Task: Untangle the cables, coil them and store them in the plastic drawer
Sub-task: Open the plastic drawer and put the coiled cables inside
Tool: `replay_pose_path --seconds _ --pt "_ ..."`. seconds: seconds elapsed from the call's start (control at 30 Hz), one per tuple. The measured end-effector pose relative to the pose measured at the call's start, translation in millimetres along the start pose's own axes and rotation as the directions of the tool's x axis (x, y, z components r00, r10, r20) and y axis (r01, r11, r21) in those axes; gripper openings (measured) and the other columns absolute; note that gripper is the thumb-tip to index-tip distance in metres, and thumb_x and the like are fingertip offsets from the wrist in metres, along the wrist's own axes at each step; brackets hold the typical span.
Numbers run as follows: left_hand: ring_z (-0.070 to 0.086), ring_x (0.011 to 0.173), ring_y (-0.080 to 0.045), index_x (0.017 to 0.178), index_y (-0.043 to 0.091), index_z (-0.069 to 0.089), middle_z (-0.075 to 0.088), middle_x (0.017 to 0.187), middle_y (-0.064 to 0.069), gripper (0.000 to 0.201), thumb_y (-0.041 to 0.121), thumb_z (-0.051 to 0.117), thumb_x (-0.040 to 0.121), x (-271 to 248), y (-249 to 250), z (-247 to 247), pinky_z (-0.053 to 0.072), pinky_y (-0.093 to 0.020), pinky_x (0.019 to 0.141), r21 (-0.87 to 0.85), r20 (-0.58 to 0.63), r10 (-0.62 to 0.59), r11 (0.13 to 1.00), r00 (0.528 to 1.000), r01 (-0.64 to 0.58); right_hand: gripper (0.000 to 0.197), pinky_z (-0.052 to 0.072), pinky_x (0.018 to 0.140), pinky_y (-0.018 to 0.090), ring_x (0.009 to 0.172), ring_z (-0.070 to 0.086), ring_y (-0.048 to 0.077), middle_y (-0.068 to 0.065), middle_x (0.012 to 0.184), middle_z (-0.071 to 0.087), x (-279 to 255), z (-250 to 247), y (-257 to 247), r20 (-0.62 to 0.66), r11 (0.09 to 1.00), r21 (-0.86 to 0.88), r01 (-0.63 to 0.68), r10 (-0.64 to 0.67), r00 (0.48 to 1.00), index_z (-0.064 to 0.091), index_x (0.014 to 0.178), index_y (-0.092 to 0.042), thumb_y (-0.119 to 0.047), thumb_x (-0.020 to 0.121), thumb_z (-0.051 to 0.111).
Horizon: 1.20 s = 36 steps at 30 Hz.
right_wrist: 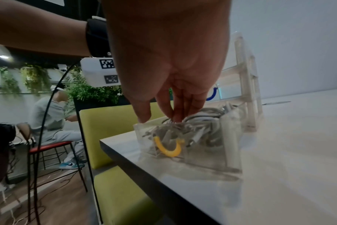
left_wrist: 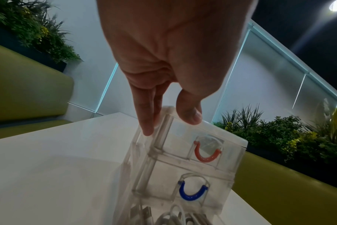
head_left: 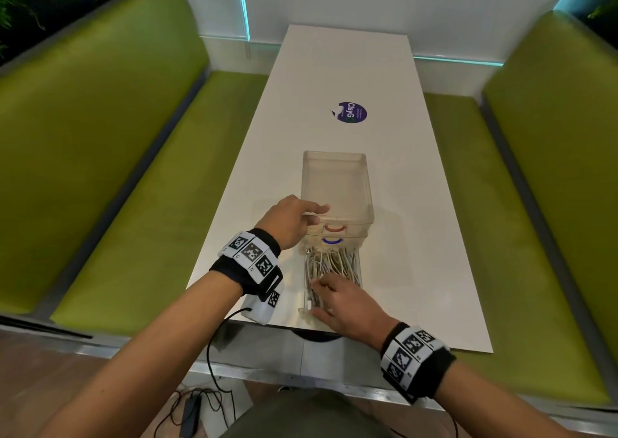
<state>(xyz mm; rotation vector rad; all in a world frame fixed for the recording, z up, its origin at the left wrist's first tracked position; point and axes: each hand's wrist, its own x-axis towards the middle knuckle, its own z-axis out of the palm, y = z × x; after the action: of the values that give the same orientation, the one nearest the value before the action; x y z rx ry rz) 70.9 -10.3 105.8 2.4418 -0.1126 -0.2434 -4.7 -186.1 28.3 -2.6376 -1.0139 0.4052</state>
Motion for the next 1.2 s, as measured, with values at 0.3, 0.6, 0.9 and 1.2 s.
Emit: replay_pose_path --seconds 0.3,0.6,0.9,1.2 --pt "0.065 0.089 -0.007 0.115 0.03 0.067 0.063 0.117 -0.002 0.051 -0.006 0.041 0.09 5 1 1 0.051 -0.031 0.091 -0.007 0.034 -0.004 1.0 0.999 0.004 0.085 0.009 0.118 0.035 0.148 -0.002 0.029 0.016 0.159 0.001 24 1 -4 0.027 0.997 -0.053 -0.054 0.056 0.998 0.035 0.139 0.0 -0.04 0.076 0.075" --pt "0.065 0.095 -0.007 0.119 0.028 0.066 0.067 0.11 -0.001 0.049 -0.004 0.04 0.092 5 2 -1 0.047 -0.024 0.087 -0.043 0.032 -0.038 0.998 0.999 0.04 0.094 0.01 0.12 0.034 0.148 -0.001 0.02 0.007 0.161 0.007 40 -2 5 0.078 0.985 0.103 -0.135 0.128 0.989 0.02 0.148 -0.009 -0.05 0.078 0.069" --pt "0.064 0.087 -0.004 0.116 0.028 0.067 0.067 0.115 0.002 0.054 -0.009 0.039 0.087 9 0 -2 0.049 -0.023 0.086 -0.031 0.048 -0.013 0.999 0.999 0.015 0.097 -0.002 0.116 0.037 0.146 -0.002 0.038 0.026 0.156 0.009 5 14 13 0.034 0.974 -0.193 -0.12 0.129 0.991 0.013 0.149 0.0 -0.027 0.079 0.074" --pt "0.058 0.087 -0.002 0.117 0.021 0.066 0.065 0.112 0.008 0.05 -0.01 0.041 0.088 9 2 -4 0.039 -0.007 0.067 -0.014 0.037 0.021 1.0 0.999 -0.021 0.083 0.037 0.11 0.049 0.138 0.032 0.039 0.025 0.149 0.032 9 7 45 -0.03 0.999 -0.029 -0.046 0.045 0.999 0.036 0.142 0.002 -0.002 0.07 0.077"
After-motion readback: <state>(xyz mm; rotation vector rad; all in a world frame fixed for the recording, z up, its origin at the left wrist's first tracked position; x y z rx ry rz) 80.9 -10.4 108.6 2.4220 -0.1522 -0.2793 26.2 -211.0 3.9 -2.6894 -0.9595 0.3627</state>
